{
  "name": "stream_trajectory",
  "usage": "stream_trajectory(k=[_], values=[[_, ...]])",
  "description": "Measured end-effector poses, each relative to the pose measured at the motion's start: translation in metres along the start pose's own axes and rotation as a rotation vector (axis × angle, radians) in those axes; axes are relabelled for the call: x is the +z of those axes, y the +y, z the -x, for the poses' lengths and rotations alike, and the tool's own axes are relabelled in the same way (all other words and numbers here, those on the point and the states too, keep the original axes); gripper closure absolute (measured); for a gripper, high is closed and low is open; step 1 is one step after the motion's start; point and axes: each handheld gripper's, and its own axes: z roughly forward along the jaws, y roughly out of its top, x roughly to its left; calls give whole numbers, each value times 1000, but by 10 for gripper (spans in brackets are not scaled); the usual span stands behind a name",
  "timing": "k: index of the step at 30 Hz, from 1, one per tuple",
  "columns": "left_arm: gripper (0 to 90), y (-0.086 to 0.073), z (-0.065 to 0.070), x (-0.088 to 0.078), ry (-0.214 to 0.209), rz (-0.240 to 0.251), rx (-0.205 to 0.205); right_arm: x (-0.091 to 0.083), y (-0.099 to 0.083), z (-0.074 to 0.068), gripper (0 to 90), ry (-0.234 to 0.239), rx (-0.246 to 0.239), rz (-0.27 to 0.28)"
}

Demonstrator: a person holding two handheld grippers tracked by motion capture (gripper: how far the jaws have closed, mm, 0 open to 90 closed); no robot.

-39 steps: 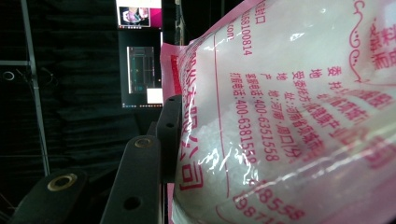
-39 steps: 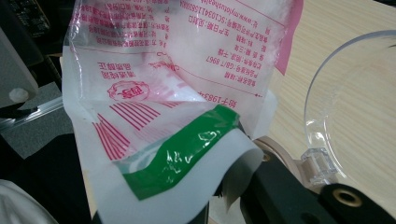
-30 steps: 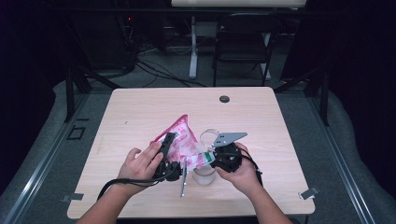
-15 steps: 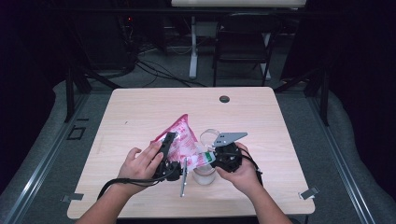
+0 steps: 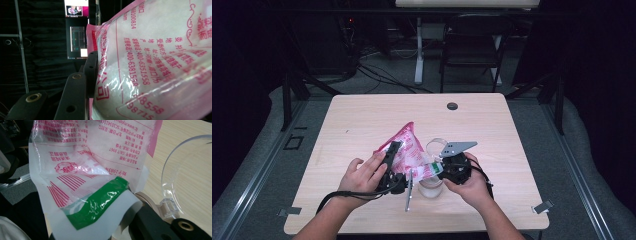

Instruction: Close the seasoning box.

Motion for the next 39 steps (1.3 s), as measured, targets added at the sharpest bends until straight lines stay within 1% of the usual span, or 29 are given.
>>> stream_trajectory(k=[1, 2, 8, 9, 14, 17, 19, 21, 24, 25, 27, 28, 29, 30, 31, 32, 33, 39], values=[[638, 0, 0, 0, 0, 0, 0, 0, 0, 0, 900, 0, 0, 0], [638, 1, -1, 0, 7, 3, 13, 0, 0, 0, 900, -4, 0, -1], [639, 1, 0, 0, 5, 7, 14, 0, 0, 1, 900, -5, -1, -5], [639, 1, 1, 1, 13, 20, 10, 0, 0, 1, 900, -4, 0, -5], [639, 1, 1, 0, 11, 15, 7, 0, -1, 1, 900, -4, -1, -5], [639, 2, 0, -1, 17, 20, 18, 0, -1, 1, 900, -1, 0, -5], [639, 1, 1, -1, 9, 17, 7, 0, -1, 1, 900, -1, 0, -5], [639, 2, 0, -2, 9, 11, 12, 0, -1, 1, 900, -1, 0, -5], [640, 2, 0, -2, 18, 13, 17, 0, -1, 1, 900, -1, 0, -6], [640, 2, 0, -2, 19, 23, 8, 0, -1, 1, 900, 0, -1, -7], [640, 2, 0, -2, 19, 23, 10, -1, -1, 1, 900, -1, 0, -4], [640, 3, -1, -2, 27, 28, 20, -1, -1, 1, 900, -1, 0, -4], [640, 3, -1, -2, 28, 29, 20, -1, -1, 1, 900, -1, 0, -4], [640, 3, -2, -3, 22, 18, 23, -1, -1, 1, 900, 0, 0, -4], [640, 3, -2, -3, 13, 14, 16, -1, -1, 1, 900, -1, -1, -5], [640, 3, -2, -3, 13, 14, 16, -1, -1, 1, 900, -1, -1, -5], [640, 3, -1, -3, 21, 24, 16, -1, -1, 1, 900, -1, -1, -6], [640, 3, -1, -3, 21, 27, 11, -1, -1, 1, 900, -2, -1, -7]])
